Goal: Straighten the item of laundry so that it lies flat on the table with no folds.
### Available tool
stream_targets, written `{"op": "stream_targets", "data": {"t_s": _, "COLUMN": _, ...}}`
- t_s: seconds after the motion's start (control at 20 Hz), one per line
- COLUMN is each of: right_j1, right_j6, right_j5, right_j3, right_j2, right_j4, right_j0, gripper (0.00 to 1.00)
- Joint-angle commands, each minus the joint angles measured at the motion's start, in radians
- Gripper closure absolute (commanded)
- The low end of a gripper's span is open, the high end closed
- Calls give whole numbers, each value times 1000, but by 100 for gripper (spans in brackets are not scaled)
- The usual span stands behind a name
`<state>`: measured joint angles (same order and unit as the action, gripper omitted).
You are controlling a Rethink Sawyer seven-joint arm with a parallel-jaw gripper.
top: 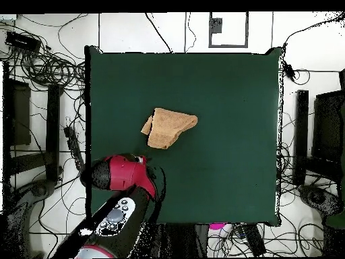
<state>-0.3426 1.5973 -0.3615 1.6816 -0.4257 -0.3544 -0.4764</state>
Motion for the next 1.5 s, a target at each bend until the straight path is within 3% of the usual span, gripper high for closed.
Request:
{"op": "stream_targets", "data": {"t_s": 0.05, "right_j1": 30, "right_j6": 331, "right_j5": -37, "right_j3": -86, "right_j2": 3, "right_j4": -76, "right_j0": -34, "gripper": 0}}
{"op": "stream_targets", "data": {"t_s": 0.55, "right_j1": 113, "right_j6": 322, "right_j5": 156, "right_j3": -130, "right_j2": -11, "right_j4": -38, "right_j0": -63, "gripper": 0}}
{"op": "stream_targets", "data": {"t_s": 0.9, "right_j1": 154, "right_j6": 300, "right_j5": 230, "right_j3": -141, "right_j2": 11, "right_j4": -44, "right_j0": -37, "gripper": 0}}
{"op": "stream_targets", "data": {"t_s": 1.5, "right_j1": 188, "right_j6": 319, "right_j5": 218, "right_j3": -164, "right_j2": -30, "right_j4": -77, "right_j0": -58, "gripper": 0}}
